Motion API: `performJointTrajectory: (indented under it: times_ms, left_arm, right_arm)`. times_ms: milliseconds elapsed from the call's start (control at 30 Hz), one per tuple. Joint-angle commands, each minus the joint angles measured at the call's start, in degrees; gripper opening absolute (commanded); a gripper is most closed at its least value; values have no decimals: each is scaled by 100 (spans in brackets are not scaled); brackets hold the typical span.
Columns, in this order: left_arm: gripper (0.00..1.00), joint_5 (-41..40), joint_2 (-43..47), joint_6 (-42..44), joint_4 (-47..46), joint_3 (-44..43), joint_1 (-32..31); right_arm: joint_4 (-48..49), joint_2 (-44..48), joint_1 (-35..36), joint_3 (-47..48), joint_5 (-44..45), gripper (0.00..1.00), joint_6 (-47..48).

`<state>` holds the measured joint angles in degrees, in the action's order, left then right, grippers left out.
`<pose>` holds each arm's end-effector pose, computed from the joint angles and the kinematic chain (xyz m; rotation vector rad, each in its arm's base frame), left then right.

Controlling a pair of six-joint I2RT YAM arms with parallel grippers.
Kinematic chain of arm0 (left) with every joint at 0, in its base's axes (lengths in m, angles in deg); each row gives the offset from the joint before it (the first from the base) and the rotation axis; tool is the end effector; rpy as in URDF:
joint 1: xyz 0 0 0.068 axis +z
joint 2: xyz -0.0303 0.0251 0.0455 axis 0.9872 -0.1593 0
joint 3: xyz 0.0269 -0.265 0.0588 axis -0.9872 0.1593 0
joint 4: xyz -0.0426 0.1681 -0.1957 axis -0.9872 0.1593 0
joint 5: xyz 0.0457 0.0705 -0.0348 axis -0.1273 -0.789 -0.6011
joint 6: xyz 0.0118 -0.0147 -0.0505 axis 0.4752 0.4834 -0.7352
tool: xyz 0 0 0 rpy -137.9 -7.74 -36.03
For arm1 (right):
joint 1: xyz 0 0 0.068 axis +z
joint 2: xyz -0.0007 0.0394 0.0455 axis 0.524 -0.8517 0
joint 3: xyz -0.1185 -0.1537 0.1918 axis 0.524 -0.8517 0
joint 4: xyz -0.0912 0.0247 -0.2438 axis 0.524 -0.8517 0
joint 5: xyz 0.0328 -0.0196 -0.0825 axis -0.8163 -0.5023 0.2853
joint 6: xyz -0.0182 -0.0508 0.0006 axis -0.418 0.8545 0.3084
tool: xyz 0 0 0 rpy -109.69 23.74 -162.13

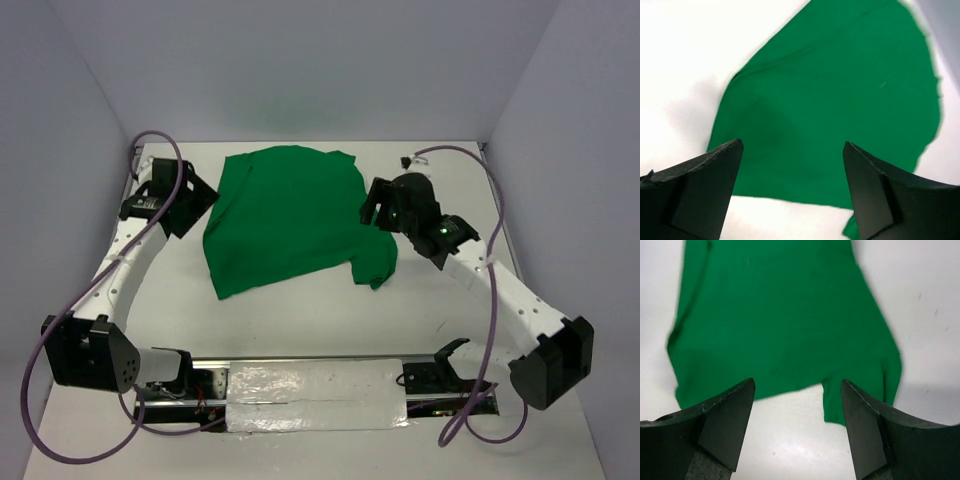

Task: Fold and stack the t-shirts
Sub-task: Flatten out the tshirt

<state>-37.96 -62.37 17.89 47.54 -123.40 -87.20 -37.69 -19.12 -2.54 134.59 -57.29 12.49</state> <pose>0.2839 -0.0224 0.3442 -1.0689 1.9807 -0.2972 0.2266 0.1161 0.3482 0.1669 2.0729 0.3840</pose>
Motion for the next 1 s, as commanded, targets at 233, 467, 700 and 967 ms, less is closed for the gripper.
performJointTrajectory:
  times_ms: [233, 467, 700, 967]
  left_arm:
    - [99, 1443, 545, -786, 219, 2952, -31]
    - [99, 1514, 178, -848, -502, 3261, -22]
    - [21, 1305, -665, -805, -1180, 3227, 4]
    - [0, 854, -412, -304, -872, 2480, 1136]
  right_arm:
    - [-206, -337, -5, -1095, -874, 85, -656]
    - [-285, -4, -373, -1718, -1243, 96, -884]
    - [356, 498, -1595, -3133, -2535, 97, -1437]
    - [1384, -300, -1666, -3460, -2852, 91, -2001]
